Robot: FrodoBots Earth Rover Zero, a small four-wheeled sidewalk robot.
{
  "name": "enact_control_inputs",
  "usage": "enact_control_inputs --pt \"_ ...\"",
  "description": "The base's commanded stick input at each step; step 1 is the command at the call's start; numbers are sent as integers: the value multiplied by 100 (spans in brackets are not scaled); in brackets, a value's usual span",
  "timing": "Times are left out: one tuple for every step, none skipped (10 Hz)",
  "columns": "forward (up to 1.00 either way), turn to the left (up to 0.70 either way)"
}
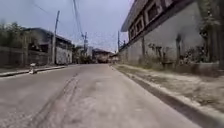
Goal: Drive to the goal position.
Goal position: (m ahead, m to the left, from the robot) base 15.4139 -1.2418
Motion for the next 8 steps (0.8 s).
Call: enact_control_inputs --pt "100 0" --pt "100 0" --pt "100 3" --pt "100 10" --pt "100 20" --pt "100 16" --pt "100 2" --pt "100 0"
